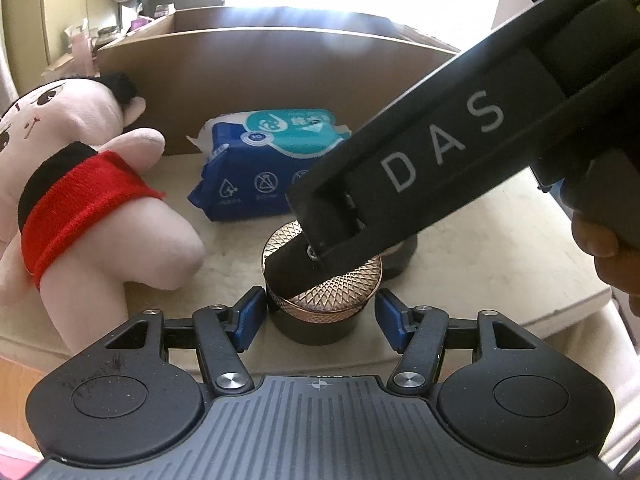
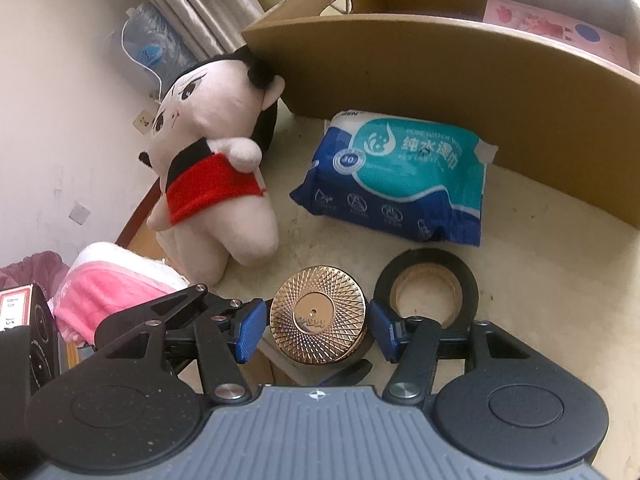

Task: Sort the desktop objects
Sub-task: 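Lower the open right gripper around the gold round tin, then close the right gripper on the gold round tin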

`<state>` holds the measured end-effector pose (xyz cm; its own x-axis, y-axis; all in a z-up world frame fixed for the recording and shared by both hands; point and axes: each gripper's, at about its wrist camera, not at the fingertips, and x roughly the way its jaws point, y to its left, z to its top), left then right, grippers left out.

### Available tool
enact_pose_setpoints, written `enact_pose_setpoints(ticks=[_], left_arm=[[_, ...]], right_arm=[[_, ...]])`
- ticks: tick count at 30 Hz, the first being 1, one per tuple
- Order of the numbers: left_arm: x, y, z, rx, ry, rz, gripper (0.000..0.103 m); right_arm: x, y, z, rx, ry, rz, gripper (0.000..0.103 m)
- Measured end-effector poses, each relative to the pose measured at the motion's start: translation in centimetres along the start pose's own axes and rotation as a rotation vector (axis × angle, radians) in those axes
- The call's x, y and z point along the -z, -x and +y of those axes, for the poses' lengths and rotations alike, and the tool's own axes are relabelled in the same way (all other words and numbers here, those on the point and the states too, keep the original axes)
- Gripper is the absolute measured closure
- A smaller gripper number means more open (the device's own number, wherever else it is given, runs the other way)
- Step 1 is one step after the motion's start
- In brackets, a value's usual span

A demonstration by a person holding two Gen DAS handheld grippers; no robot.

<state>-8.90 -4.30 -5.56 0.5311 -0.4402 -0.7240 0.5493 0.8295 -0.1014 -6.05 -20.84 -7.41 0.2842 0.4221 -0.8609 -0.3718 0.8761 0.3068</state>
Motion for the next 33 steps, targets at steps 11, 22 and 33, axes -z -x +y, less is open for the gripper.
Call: enact_pose_setpoints(ticks=[11, 22, 33], left_arm=[[1.2, 1.2, -0.8, 0.029, -0.039, -0.024, 0.043], [0.9, -0.4, -1.0, 0.039, -0.068, -0.049, 0.042], [0.7, -1.6, -1.1, 0.045, -0.11, -0.073, 0.037]], right_arm=[[1.8, 0.6, 0.9, 0.034, 0.071, 0.03, 0.043], [1.7, -0.1, 1.7, 0.081, 0.149, 0.043, 0.042], [1.5, -0.1, 1.7, 0.084, 0.155, 0.055, 0.042]])
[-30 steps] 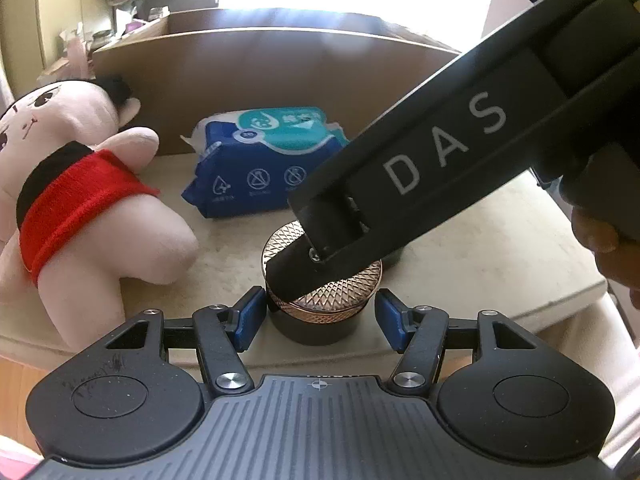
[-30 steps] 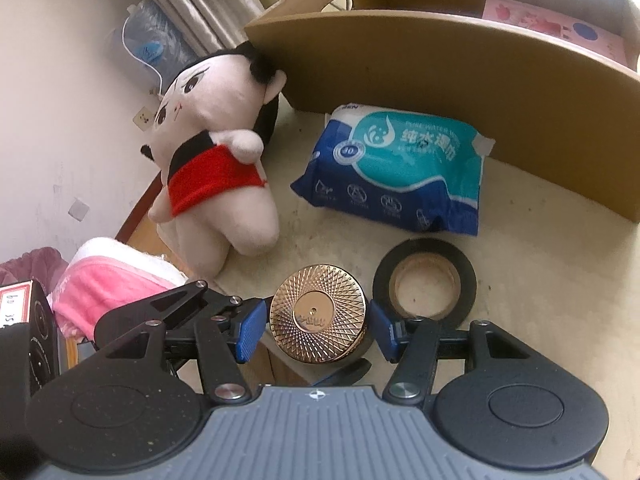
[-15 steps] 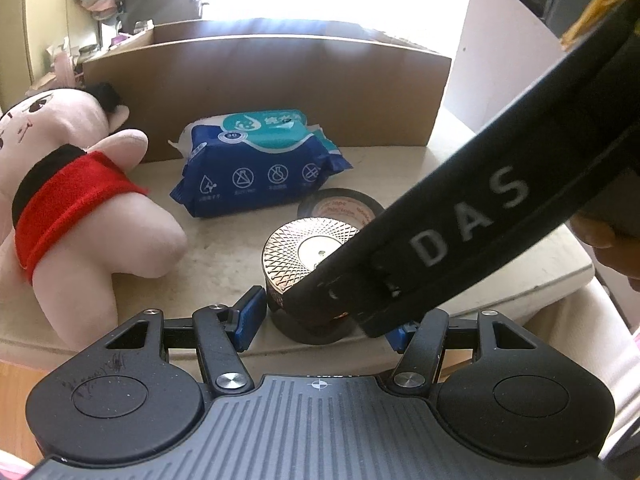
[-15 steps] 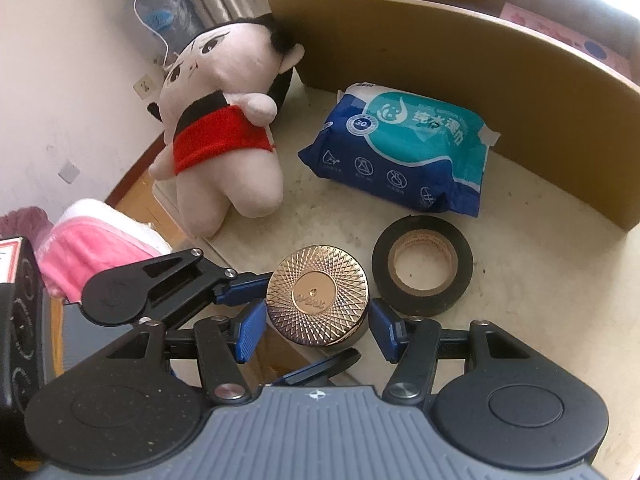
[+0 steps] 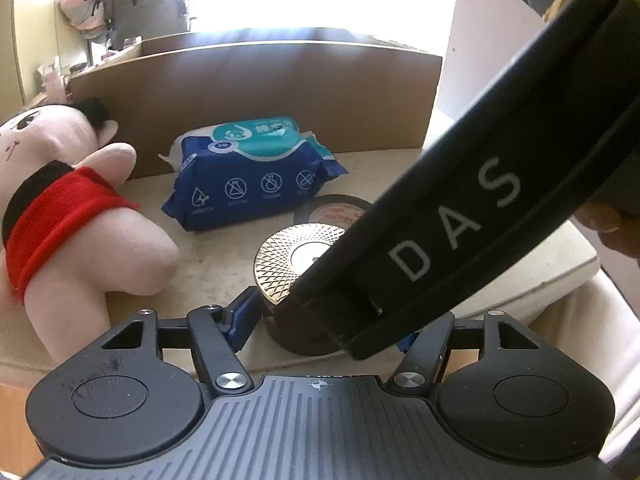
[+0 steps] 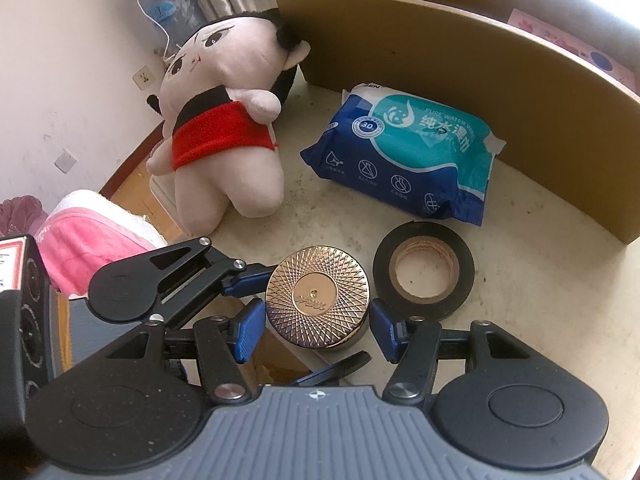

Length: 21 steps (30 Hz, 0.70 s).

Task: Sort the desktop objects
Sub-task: 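Close the right gripper on the gold round tin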

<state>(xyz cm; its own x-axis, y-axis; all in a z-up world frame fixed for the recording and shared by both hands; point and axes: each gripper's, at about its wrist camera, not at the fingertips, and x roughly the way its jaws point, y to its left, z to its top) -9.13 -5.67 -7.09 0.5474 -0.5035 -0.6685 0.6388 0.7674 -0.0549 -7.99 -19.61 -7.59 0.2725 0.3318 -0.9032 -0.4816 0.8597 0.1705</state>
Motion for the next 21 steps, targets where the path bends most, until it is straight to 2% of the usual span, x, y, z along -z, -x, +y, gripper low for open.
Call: enact_pose_setpoints(ticks=[7, 21], left_arm=[[-0.13, -0.9, -0.54, -0.016, -0.048, -0.005, 0.034], [-0.38, -0.99, -0.33, -0.018, -0.027, -0.003, 0.036]], right_arm=[[-0.08, 0.0, 0.07, 0.004, 0.009, 0.002, 0.042], [-0.18, -0.33, 0.37, 0.022, 0.033, 0.011, 0.04]])
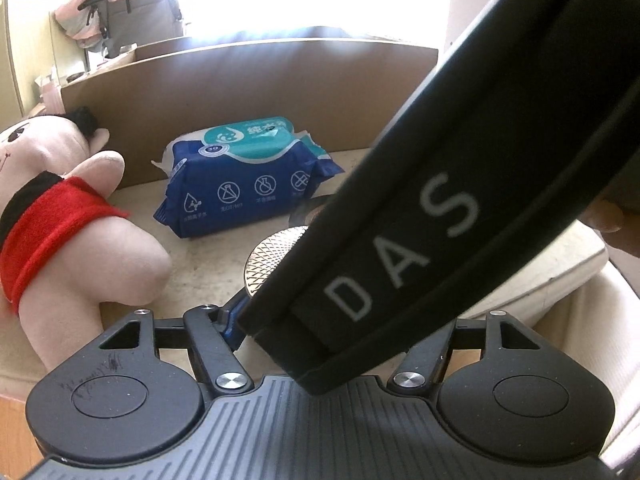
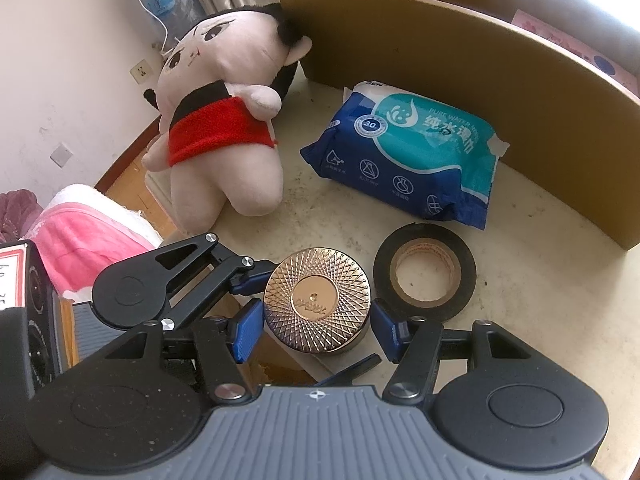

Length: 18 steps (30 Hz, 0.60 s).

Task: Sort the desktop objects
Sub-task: 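Close the right gripper on the gold round tin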

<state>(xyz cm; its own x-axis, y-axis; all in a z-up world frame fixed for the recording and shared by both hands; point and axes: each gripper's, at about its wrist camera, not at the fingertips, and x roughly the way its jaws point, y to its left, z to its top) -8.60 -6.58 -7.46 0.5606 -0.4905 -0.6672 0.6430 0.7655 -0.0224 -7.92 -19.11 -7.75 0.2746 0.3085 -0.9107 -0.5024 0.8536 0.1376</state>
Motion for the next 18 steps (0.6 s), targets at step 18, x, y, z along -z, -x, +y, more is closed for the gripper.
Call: enact_pose_setpoints(ticks=[18], left_arm=[[-0.55, -0.14, -0.05, 0.018, -0.012, 0.005, 0.038]], right_arm=[[0.47, 0.17, 0.13, 0.021, 0.028, 0.013, 0.04]])
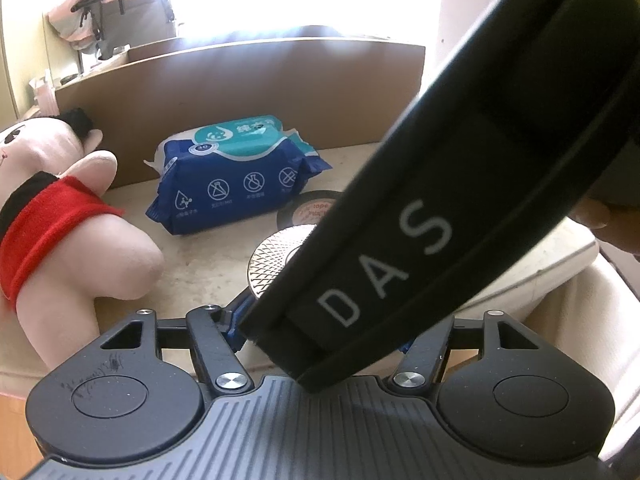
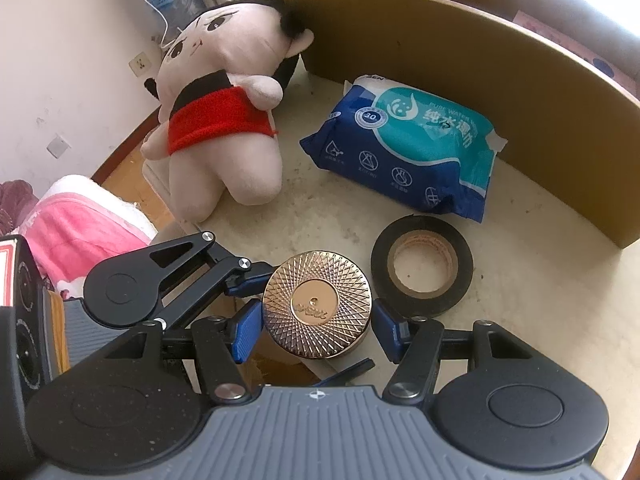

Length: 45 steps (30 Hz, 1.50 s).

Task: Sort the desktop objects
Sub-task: 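Close the right gripper on the gold round tin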

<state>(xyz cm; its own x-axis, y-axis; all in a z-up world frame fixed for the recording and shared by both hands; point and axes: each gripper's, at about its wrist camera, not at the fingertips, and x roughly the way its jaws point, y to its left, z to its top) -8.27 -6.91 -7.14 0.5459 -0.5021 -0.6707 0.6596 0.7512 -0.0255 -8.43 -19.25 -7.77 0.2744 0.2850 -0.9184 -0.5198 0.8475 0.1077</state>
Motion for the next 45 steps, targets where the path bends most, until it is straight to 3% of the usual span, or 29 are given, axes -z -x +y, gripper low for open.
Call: enact_pose_setpoints(ticks=[40, 45], left_arm=[[-0.8, -0.6, -0.9, 0.0, -0.003, -0.006, 0.037], [-0.7, -0.3, -1.3, -0.009, -0.005, -0.007, 0.043]], right_arm=[[-0.1, -0.1, 0.1, 0.015, 0.018, 0.002, 0.04], [-0.1, -0.1, 0.2, 0.018, 0.016, 0.001, 0.04]])
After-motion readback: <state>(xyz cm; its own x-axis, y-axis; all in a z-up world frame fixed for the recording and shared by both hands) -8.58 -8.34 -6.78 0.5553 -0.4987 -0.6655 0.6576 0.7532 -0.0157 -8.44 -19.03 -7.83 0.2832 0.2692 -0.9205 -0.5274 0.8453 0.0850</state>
